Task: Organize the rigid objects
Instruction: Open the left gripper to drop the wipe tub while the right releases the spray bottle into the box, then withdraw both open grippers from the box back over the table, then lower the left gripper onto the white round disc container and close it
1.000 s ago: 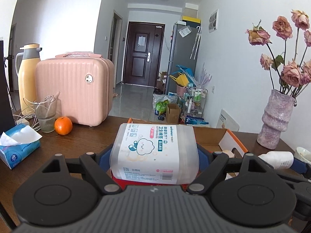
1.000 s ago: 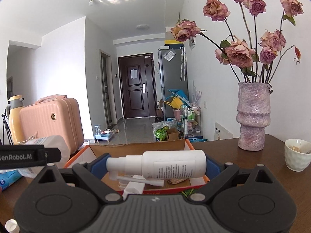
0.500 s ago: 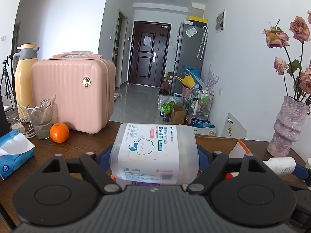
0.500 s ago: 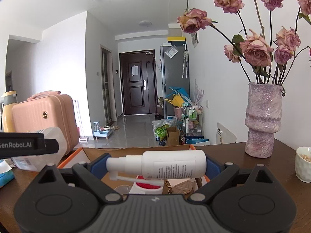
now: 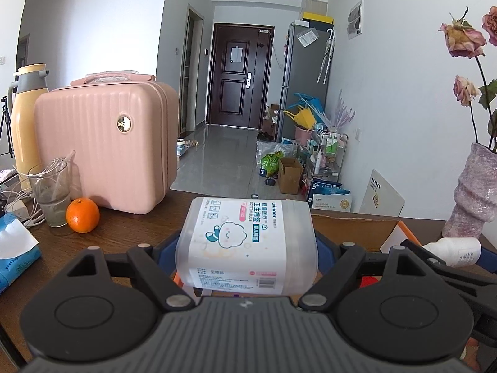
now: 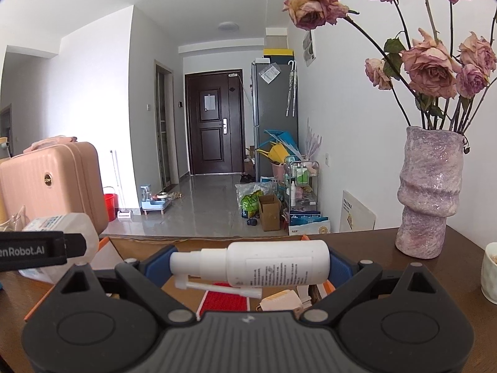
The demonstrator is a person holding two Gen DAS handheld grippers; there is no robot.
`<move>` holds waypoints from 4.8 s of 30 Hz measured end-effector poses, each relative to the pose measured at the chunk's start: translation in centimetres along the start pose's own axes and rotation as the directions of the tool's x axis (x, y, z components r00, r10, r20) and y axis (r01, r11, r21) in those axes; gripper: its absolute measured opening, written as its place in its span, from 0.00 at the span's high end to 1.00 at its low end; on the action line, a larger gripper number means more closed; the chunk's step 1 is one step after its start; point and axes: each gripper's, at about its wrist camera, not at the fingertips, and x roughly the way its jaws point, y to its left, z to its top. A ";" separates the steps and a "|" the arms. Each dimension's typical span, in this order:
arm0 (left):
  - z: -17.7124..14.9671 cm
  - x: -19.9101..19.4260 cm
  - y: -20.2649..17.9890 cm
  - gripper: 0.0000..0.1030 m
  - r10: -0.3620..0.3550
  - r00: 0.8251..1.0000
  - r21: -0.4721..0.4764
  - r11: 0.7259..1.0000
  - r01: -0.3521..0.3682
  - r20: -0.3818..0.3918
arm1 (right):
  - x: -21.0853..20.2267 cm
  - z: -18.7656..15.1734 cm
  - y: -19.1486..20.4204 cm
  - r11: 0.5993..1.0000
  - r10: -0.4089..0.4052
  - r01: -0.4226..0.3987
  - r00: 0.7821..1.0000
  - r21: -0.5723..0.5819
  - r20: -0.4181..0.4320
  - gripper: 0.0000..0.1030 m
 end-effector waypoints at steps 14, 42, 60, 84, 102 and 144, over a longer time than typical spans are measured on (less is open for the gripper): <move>-0.2 3.5 -1.1 0.19 0.016 0.999 0.042 0.999 -0.014 -0.047 | 3.3 0.6 0.3 0.998 -0.025 0.021 0.998 -0.058 -0.056 0.06; -0.9 6.1 -0.7 0.00 0.051 0.994 0.060 0.997 -0.045 -0.102 | 6.4 -0.4 -0.2 0.997 -0.040 0.027 0.984 -0.075 -0.174 0.00; -0.5 5.5 -0.5 0.00 0.046 0.994 0.039 0.998 -0.043 -0.099 | 5.8 -0.3 -0.2 0.997 -0.047 0.036 0.986 -0.075 -0.161 0.00; -2.0 -1.7 2.5 0.00 0.027 0.998 0.037 0.999 -0.025 -0.054 | -2.6 -1.2 0.5 0.996 -0.010 0.003 0.997 -0.091 -0.076 0.00; -6.0 -9.4 5.3 0.00 -0.007 1.000 0.100 0.995 0.009 -0.016 | -10.9 -4.4 1.4 0.994 0.023 -0.026 0.999 -0.109 -0.028 0.00; -14.4 -14.0 8.5 0.14 -0.098 0.954 0.128 0.982 0.138 -0.282 | -18.7 -10.3 2.2 0.995 0.047 -0.055 0.994 -0.087 -0.100 0.00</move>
